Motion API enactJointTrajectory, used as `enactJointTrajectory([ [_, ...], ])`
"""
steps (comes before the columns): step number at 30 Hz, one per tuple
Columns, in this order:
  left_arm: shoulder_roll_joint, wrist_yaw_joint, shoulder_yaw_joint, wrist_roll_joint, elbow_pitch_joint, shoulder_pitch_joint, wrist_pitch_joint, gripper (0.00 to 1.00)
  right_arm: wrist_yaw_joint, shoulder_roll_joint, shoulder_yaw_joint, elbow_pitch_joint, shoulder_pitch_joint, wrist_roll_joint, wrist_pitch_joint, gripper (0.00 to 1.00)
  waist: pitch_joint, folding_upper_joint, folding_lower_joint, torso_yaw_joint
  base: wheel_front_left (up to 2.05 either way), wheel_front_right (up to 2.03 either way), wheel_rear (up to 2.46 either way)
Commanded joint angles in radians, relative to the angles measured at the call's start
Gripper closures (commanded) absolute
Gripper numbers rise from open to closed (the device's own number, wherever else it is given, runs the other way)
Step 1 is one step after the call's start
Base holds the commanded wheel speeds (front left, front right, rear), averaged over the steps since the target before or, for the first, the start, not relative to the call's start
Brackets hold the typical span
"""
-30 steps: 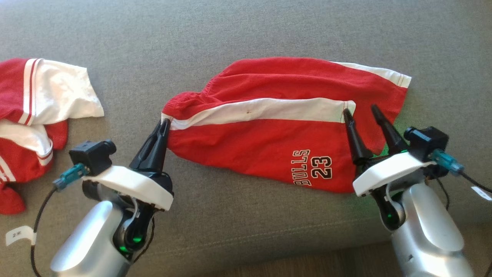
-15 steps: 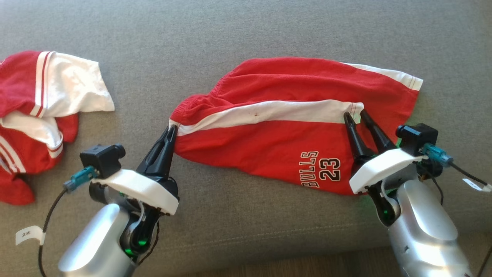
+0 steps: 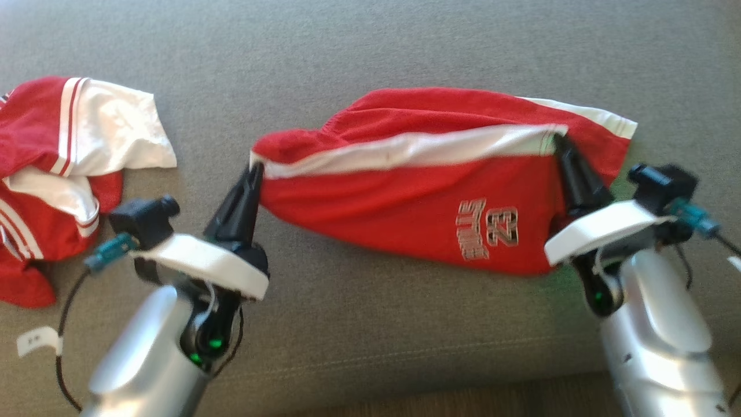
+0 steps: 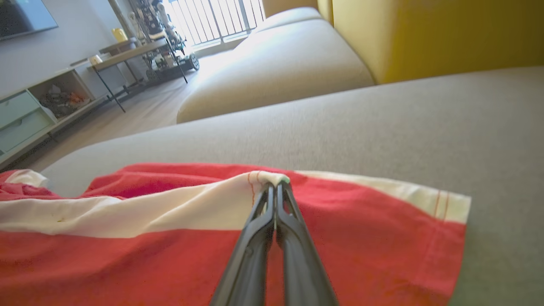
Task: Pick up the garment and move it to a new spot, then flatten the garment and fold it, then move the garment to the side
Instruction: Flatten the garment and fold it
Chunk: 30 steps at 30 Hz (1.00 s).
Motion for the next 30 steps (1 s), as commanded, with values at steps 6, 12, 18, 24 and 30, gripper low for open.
enactJointTrajectory([
  [6,0.019,-0.029,0.058,-0.028,-0.062,-0.198,0.004,1.0,0.0,0.002,0.005,-0.112,-0.131,0.016,-0.006,1.0,-0.013,0.0,0.0,-0.036,0.0,0.0,0.0],
  [12,0.003,-0.039,0.054,-0.073,-0.024,-0.489,0.047,1.0,0.0,-0.001,-0.006,-0.088,-0.409,0.017,-0.006,1.0,0.034,0.0,0.0,-0.059,0.0,0.0,0.0],
  [18,-0.001,-0.041,0.024,-0.084,0.118,-0.868,0.03,1.0,0.0,-0.009,-0.006,0.02,-0.765,-0.001,-0.006,1.0,0.132,0.0,0.0,-0.074,0.0,0.0,0.0],
  [24,0.012,-0.041,0.024,0.011,0.166,-1.08,-0.011,1.0,0.0,-0.024,-0.044,-0.063,-0.925,-0.049,-0.006,1.0,0.232,0.0,0.0,-0.059,0.0,0.0,0.0],
  [30,-0.002,-0.041,0.108,0.108,-0.019,-1.035,-0.012,1.0,0.0,-0.037,-0.064,-0.204,-0.896,-0.071,-0.006,1.0,0.298,0.0,0.0,-0.03,0.0,0.0,0.0],
])
